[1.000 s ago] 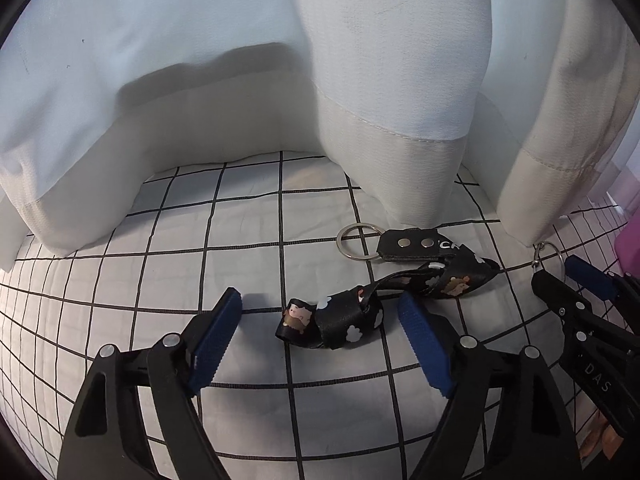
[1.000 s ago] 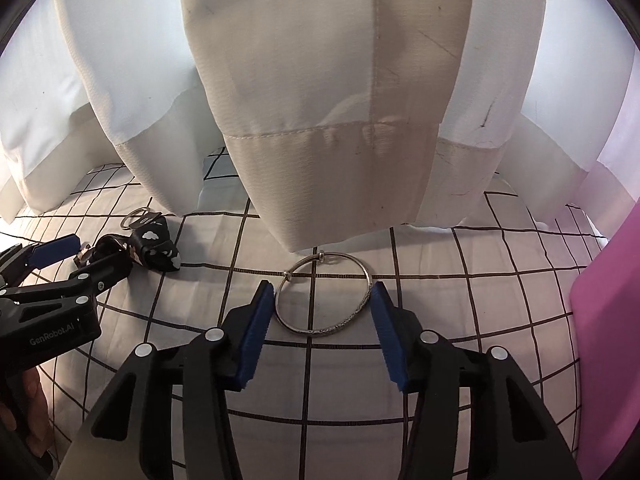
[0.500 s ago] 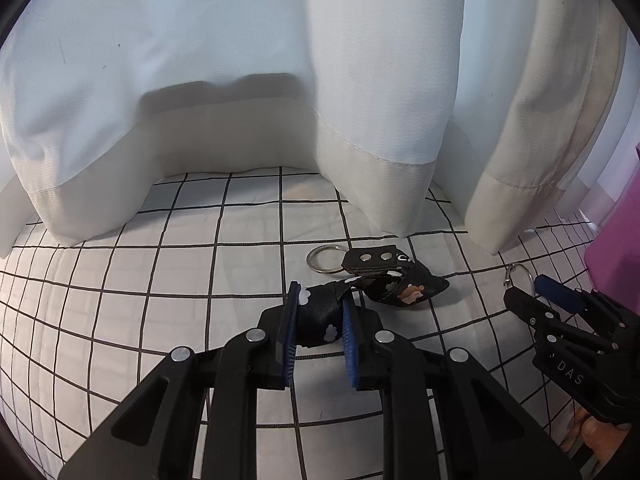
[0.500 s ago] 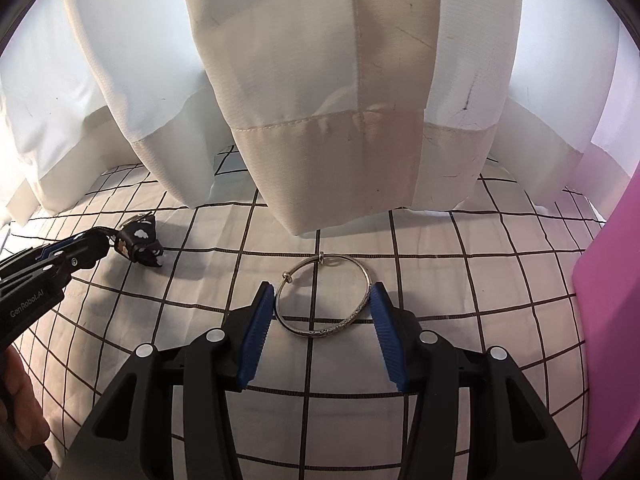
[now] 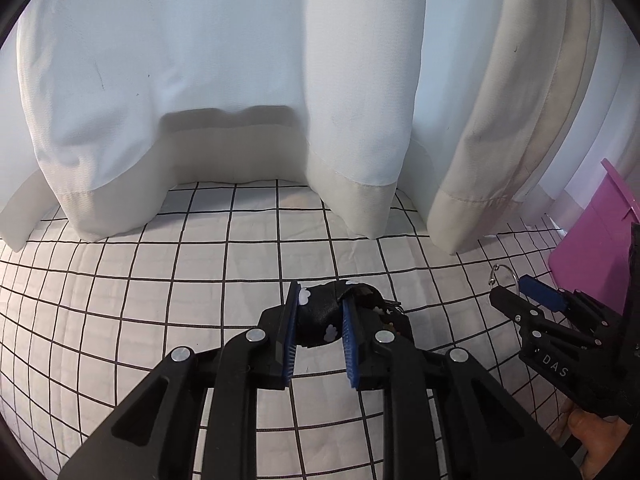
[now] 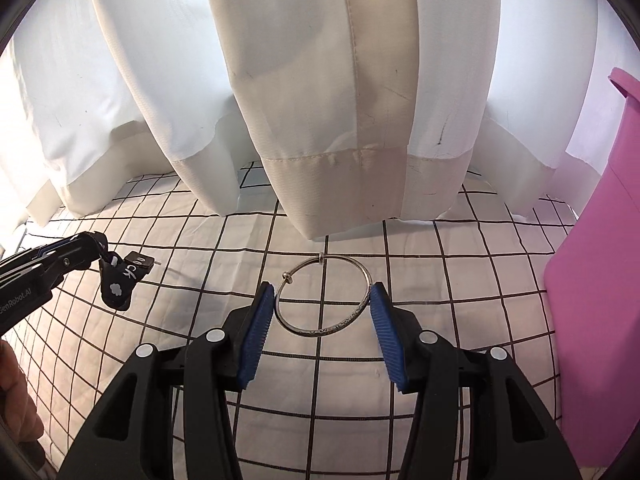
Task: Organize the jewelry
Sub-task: 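Lift the hair clips and bangle with both tools and carry them over the pink basin, then open the left tool dropping the hair clips while the right tool releases the bangle into the basin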
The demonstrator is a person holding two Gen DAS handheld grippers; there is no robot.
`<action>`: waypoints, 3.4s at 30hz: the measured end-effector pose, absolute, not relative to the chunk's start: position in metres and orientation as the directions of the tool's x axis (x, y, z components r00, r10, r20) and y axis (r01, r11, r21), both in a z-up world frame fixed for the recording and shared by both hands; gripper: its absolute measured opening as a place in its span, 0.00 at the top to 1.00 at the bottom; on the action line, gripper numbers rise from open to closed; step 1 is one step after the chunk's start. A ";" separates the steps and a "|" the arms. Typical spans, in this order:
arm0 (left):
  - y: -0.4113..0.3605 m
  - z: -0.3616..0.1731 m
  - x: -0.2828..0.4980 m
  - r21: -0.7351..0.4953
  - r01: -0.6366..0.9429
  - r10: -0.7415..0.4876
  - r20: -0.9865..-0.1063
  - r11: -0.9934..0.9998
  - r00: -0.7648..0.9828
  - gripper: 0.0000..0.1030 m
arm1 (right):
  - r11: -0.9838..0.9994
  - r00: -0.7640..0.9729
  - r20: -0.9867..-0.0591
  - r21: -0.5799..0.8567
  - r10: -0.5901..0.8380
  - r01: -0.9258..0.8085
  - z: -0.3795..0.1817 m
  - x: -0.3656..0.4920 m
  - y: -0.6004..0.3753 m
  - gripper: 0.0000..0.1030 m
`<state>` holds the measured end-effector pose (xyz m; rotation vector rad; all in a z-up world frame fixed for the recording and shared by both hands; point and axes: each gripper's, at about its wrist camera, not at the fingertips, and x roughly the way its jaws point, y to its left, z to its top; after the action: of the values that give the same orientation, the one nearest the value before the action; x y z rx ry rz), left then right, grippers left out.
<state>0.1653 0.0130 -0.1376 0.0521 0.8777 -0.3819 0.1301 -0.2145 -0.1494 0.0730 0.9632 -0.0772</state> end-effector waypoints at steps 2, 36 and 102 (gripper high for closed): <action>0.014 -0.127 0.161 -0.107 0.351 -0.305 -0.757 0.930 0.578 0.82 | 0.996 0.571 -0.820 0.028 -0.027 0.087 -0.140 0.126 -0.210 0.53; -0.101 0.039 0.054 -0.117 0.456 -0.429 -0.598 0.882 0.677 0.82 | 0.999 0.770 -0.637 -0.013 -0.033 0.031 0.072 0.021 -0.302 0.53; -0.384 -0.040 0.036 0.015 0.347 -0.184 -0.825 0.938 0.534 0.11 | 0.987 0.512 -0.858 0.040 -0.047 0.157 -0.012 0.031 -0.580 0.38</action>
<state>0.0357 -0.3836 -0.0397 0.1855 0.9570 -0.3184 0.0309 -0.5800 -0.0116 0.1176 1.0271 -0.1233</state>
